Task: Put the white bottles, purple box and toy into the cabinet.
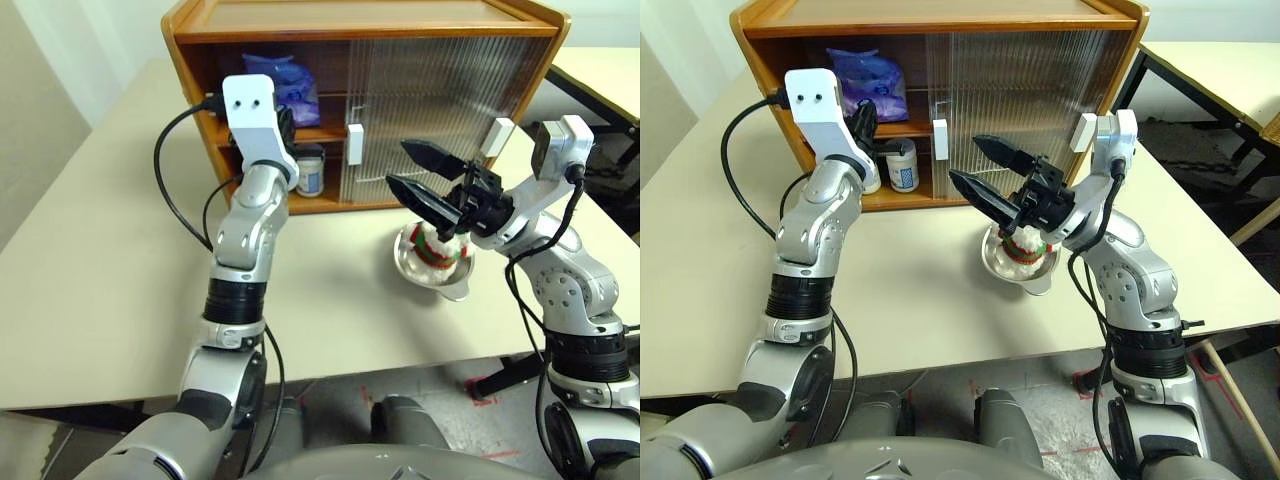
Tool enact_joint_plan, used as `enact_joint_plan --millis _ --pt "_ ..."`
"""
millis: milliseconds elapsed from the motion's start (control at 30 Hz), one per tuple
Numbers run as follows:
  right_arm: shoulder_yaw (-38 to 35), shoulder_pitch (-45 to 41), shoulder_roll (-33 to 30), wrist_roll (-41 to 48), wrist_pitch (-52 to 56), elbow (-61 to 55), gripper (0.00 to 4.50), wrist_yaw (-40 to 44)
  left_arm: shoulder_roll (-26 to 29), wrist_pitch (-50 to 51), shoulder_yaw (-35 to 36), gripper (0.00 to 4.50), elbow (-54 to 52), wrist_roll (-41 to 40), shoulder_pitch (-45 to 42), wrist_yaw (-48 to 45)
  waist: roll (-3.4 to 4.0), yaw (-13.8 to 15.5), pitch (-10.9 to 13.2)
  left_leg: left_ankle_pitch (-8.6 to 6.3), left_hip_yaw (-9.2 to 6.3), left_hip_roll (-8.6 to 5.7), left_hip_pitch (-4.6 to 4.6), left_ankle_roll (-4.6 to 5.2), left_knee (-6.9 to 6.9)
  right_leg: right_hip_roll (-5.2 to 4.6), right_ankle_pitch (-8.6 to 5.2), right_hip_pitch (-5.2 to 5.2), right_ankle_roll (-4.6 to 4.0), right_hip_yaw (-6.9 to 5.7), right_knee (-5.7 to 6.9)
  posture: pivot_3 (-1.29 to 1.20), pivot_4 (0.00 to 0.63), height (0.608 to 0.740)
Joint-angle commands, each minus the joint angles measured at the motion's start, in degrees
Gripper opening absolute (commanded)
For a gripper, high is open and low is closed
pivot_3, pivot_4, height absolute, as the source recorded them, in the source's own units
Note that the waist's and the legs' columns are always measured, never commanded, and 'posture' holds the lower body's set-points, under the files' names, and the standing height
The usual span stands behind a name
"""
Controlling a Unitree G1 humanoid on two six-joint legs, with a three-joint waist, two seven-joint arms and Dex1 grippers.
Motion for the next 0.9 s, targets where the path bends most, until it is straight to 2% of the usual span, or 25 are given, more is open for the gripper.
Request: enact_joint_plan --millis 33,333,900 --pt "0.0 0.3 -0.4 -0.4 -0.5 -0.8 4.5 0.0 0.2 1.4 0.6 0.03 0.3 1.9 0.2 1.5 0.0 -0.1 0.0 0.0 0.0 0.0 0.0 0.0 0.0 0.0 0.0 0.0 0.0 0.0 0.0 0.02 0.0 0.74" --pt "-0.1 0.4 -0.3 -0.4 -0.5 -0.9 4.5 -0.3 -0.3 1.6 1.4 0.03 3.2 3.7 -1.1 3.5 0.0 0.0 0.0 -0.01 0.0 0.02 0.0 -0.01 0.0 0.0 0.02 -0.01 -0.04 0.01 0.01 0.02 0.0 0.74" --pt "-0.1 1.0 -0.4 -0.3 -0.5 -1.8 4.5 -1.4 0.1 -8.0 4.0 0.03 20.1 3.7 -9.6 3.9 0.0 -0.1 0.0 -0.01 0.01 -0.02 -0.01 -0.02 0.0 0.01 0.02 -0.02 -0.02 0.0 -0.01 0.0 0.0 0.74"
